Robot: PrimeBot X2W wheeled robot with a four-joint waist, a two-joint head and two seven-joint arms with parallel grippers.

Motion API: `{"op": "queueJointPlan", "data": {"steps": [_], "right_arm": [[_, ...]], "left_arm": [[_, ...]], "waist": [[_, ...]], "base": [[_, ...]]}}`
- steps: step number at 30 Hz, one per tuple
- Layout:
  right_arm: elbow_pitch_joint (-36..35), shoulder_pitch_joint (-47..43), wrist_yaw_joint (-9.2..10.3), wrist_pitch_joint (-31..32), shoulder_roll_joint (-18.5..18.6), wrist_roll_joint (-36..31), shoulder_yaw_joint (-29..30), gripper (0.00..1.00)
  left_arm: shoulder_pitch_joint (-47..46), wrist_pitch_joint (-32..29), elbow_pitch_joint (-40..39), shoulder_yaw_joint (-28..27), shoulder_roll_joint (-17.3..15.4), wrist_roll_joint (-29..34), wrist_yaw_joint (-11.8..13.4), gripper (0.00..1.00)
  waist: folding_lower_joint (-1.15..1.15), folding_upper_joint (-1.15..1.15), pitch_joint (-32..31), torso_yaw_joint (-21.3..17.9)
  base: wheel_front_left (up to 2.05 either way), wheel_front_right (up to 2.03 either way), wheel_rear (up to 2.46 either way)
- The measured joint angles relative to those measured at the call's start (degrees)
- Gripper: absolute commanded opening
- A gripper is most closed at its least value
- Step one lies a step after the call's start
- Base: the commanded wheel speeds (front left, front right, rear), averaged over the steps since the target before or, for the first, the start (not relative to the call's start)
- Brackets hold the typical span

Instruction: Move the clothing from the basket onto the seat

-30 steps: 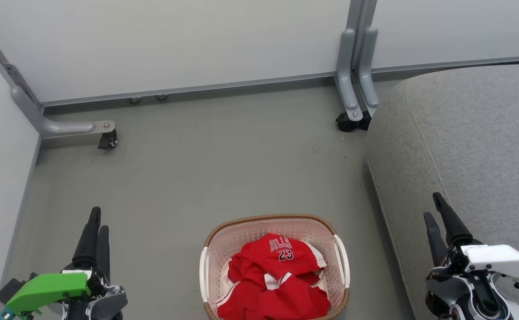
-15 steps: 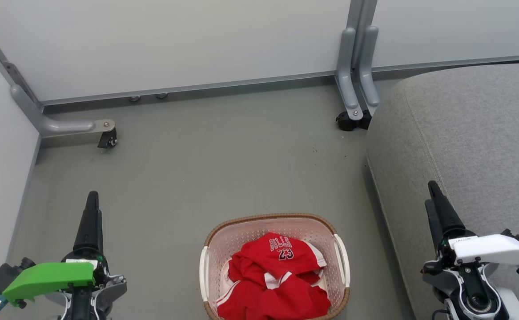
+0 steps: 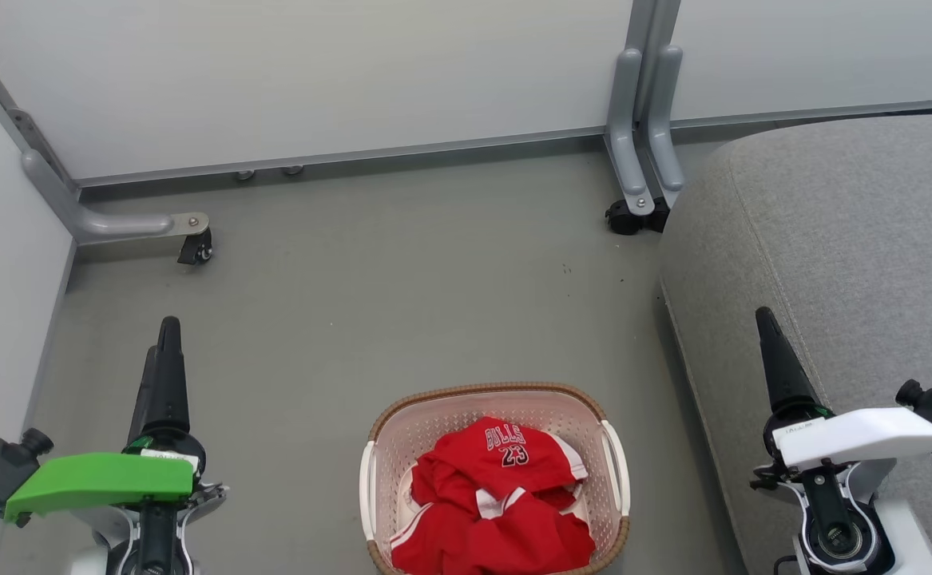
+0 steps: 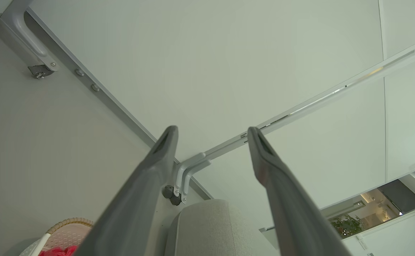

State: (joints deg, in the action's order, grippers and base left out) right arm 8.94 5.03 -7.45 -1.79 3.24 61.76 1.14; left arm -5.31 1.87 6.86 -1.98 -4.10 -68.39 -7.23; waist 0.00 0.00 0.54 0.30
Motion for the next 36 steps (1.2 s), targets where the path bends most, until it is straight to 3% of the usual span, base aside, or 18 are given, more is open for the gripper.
{"op": "queueJointPlan", "data": {"steps": [13,36], "right_arm": [[-1.03,0.01,0.00,-2.58,0.36,-16.48,-1.68,1.00],[1.25,0.02,-0.01,-6.43,0.30,-34.51,-3.43,1.00]], "left_arm": [[0.01,2.61,-1.10,1.79,-0.53,13.56,-0.01,1.00],[0.31,6.37,0.54,3.42,-1.52,30.83,-0.05,1.00]], "waist": [[0.00,0.00,0.08,0.16],[0.00,0.00,0.11,0.44]], "base": [[0.00,0.00,0.00],[0.00,0.00,0.00]]}}
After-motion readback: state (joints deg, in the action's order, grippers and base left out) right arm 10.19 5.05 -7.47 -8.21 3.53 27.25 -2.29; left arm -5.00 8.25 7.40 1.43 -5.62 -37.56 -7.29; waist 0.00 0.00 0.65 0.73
